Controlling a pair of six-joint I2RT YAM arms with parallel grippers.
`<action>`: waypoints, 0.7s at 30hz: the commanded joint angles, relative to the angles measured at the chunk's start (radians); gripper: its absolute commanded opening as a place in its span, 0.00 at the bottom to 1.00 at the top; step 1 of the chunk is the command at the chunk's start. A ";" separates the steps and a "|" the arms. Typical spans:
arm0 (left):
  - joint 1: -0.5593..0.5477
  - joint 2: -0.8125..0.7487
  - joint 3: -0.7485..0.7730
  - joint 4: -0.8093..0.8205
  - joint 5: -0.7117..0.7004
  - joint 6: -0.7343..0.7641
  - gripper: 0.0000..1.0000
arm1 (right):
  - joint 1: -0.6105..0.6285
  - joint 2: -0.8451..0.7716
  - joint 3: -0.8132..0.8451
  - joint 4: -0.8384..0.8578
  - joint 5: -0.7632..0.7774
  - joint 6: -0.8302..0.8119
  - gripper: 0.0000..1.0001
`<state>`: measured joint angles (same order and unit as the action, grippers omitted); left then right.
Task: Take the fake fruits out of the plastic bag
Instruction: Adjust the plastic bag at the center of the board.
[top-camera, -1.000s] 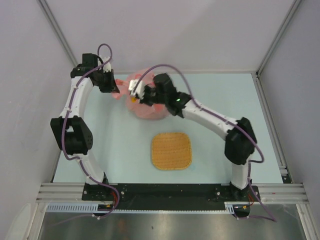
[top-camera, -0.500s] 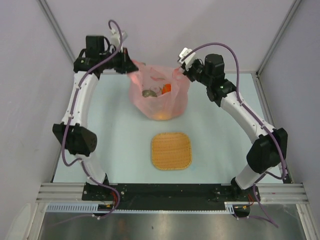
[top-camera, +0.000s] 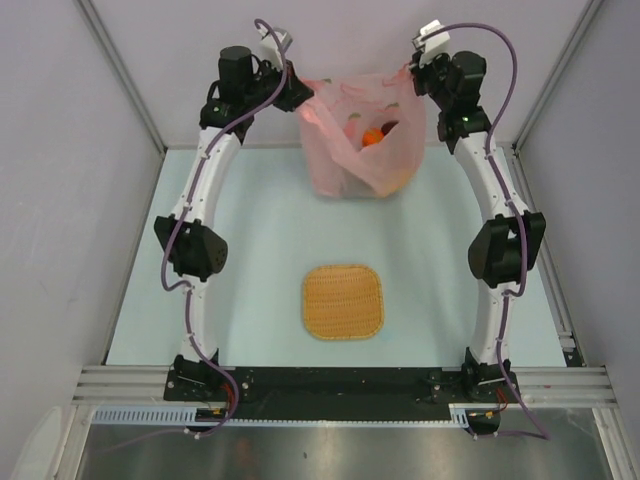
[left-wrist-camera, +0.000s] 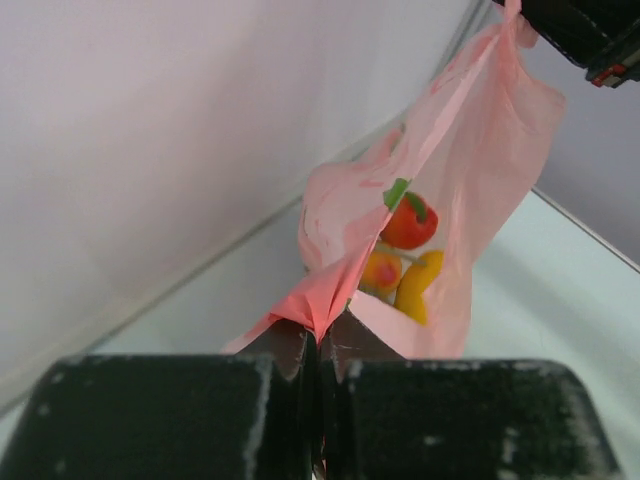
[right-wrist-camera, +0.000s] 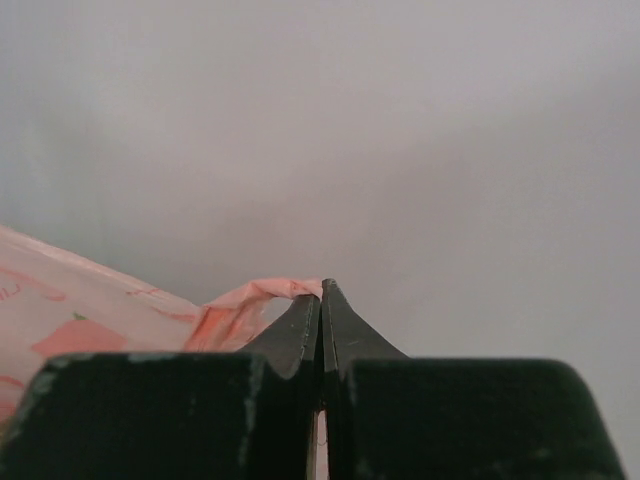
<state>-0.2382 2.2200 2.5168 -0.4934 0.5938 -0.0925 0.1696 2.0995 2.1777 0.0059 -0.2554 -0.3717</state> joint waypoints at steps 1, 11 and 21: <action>0.011 -0.166 0.050 0.253 -0.135 0.039 0.00 | -0.031 -0.090 0.041 0.081 0.058 0.004 0.00; -0.010 -0.517 -0.724 0.200 0.057 0.089 0.00 | -0.036 -0.568 -0.848 0.117 -0.018 -0.190 0.00; -0.015 -0.681 -1.050 0.164 0.058 0.051 0.01 | -0.019 -0.726 -1.041 -0.118 -0.039 -0.205 0.55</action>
<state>-0.2794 1.6485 1.4799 -0.3584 0.6651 -0.0269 0.1677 1.4693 1.1332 0.0002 -0.3580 -0.5137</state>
